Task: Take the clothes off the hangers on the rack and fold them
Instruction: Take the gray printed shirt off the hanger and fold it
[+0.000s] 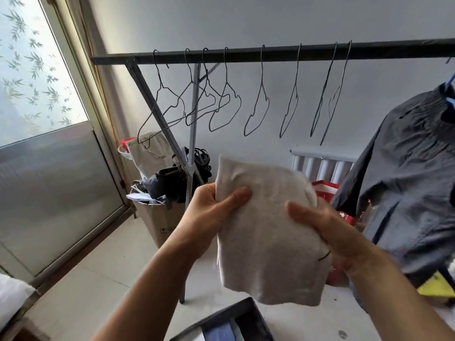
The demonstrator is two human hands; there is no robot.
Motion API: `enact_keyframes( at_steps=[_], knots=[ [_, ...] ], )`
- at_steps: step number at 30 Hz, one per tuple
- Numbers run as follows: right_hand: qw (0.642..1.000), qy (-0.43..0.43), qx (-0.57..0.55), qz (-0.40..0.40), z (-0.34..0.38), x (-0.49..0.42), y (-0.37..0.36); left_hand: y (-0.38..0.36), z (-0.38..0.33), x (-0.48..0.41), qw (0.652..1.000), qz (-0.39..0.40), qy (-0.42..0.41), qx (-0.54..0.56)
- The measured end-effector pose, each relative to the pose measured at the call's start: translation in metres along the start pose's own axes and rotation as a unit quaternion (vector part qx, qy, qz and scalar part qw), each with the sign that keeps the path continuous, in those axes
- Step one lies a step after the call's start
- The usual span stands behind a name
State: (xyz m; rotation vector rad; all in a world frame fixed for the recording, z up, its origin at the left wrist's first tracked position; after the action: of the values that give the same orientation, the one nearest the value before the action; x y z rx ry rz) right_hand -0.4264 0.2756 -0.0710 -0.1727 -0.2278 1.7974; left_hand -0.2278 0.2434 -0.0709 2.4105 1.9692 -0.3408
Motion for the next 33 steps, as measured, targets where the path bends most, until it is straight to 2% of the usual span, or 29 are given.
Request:
enact_keyframes(
  at_steps=[4, 7, 9, 11, 13, 16, 18, 21, 24, 28, 30, 31, 33],
  knots=[
    [0.996, 0.019, -0.031, -0.077, 0.004, -0.006, 0.0, 0.003, -0.003, -0.003, 0.997, -0.054, -0.016, -0.06],
    [0.993, 0.045, -0.028, -0.107, 0.009, -0.008, -0.004, 0.001, -0.002, -0.004, 0.993, -0.107, -0.001, -0.054],
    [0.99, 0.049, -0.035, -0.126, 0.014, -0.009, -0.004, 0.002, -0.002, -0.002, 0.998, -0.061, -0.01, 0.011],
    [0.988, 0.042, -0.05, -0.139, 0.018, -0.01, -0.002, 0.004, -0.004, 0.003, 0.998, 0.031, -0.039, 0.036],
    [0.987, 0.034, -0.059, -0.145, 0.021, -0.01, -0.001, 0.006, -0.001, 0.003, 0.993, 0.091, -0.073, -0.034],
    [0.987, 0.026, -0.067, -0.147, 0.023, -0.013, -0.001, 0.008, -0.001, 0.0, 0.978, 0.059, -0.102, -0.174],
    [0.985, 0.017, -0.072, -0.157, 0.023, -0.013, 0.002, 0.009, -0.006, -0.001, 0.949, 0.028, -0.126, -0.288],
    [0.986, -0.014, -0.079, -0.147, 0.024, -0.013, 0.004, 0.012, -0.016, 0.001, 0.886, 0.019, -0.192, -0.421],
    [0.988, -0.046, -0.062, -0.132, 0.023, -0.014, 0.006, 0.017, -0.024, 0.0, 0.833, 0.035, -0.262, -0.487],
    [0.988, -0.06, -0.067, -0.129, 0.024, -0.015, 0.008, 0.023, -0.026, 0.0, 0.795, 0.006, -0.309, -0.522],
    [0.987, -0.068, -0.084, -0.121, 0.023, -0.016, 0.01, 0.025, -0.028, 0.001, 0.803, -0.019, -0.314, -0.506],
    [0.987, -0.071, -0.091, -0.115, 0.023, -0.017, 0.011, 0.025, -0.029, 0.001, 0.826, -0.017, -0.303, -0.476],
    [0.987, -0.067, -0.1, -0.107, 0.022, -0.017, 0.013, 0.022, -0.029, 0.004, 0.901, 0.025, -0.234, -0.365]
  ],
)
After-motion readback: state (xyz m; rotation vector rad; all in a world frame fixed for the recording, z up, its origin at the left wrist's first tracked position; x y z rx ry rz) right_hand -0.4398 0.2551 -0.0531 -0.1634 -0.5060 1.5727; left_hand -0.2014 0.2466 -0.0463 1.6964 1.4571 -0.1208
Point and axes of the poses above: each hand's wrist, its own x-axis away from the middle knuckle, its own y-axis out of the back of the hand, z = x × y, the point moved 1 cm from there along -x, towards the middle knuckle, and after that the axes turned 1 degree about -x, right-handed, at the moved point
